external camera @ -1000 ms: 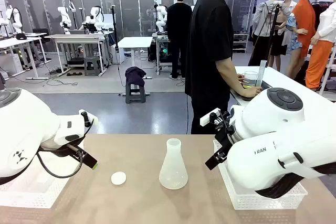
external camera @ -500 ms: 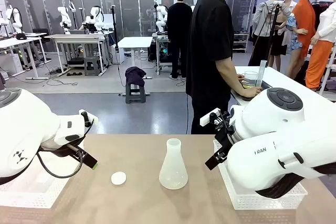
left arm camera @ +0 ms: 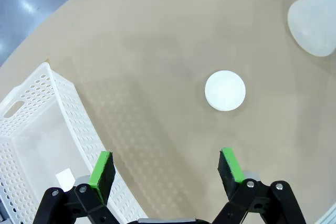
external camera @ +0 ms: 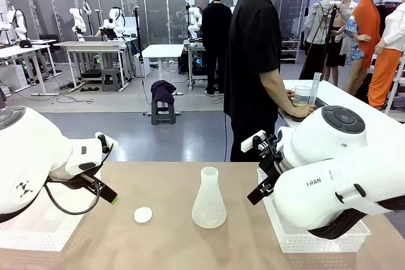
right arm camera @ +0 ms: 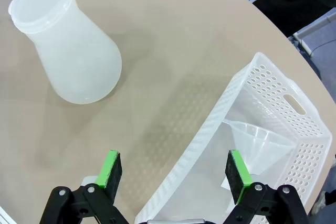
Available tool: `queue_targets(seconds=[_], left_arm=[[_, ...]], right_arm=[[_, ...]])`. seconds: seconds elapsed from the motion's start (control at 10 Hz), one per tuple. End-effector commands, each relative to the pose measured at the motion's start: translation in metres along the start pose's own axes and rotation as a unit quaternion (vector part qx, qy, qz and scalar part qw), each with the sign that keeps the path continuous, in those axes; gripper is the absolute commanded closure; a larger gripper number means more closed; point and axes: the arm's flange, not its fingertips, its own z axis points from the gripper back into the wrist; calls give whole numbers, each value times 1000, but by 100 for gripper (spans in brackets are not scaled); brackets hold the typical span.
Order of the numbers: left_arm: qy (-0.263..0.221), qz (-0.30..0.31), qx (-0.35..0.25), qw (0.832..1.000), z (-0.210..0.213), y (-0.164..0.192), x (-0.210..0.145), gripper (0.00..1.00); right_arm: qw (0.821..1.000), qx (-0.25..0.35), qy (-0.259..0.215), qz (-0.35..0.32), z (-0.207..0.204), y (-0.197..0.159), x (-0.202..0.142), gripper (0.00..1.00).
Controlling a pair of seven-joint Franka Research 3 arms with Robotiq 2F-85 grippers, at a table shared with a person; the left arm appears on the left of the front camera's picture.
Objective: Prepare the solutions needed for the experiment.
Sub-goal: Pick up the Plastic Funnel and insert it into the Big flask.
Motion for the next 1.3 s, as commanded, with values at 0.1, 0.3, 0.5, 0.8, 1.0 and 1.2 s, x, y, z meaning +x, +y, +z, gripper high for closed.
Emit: queue_targets(seconds=[0.1,0.3,0.5,0.8,1.0,1.2], left_arm=[[0,0,0,1000,0,0,0,0],[0,0,0,1000,0,0,0,0],[0,0,0,1000,0,0,0,0],[0,0,0,1000,0,0,0,0],[0,0,0,1000,0,0,0,0],[0,0,0,1000,0,0,0,0]], right_arm=[[1000,0,0,-1,0,0,0,0],[1000,0,0,-1,0,0,0,0],[1000,0,0,-1,0,0,0,0],[1000,0,0,-1,0,0,0,0],[1000,0,0,-1,0,0,0,0],[1000,0,0,0,0,0,0,0]])
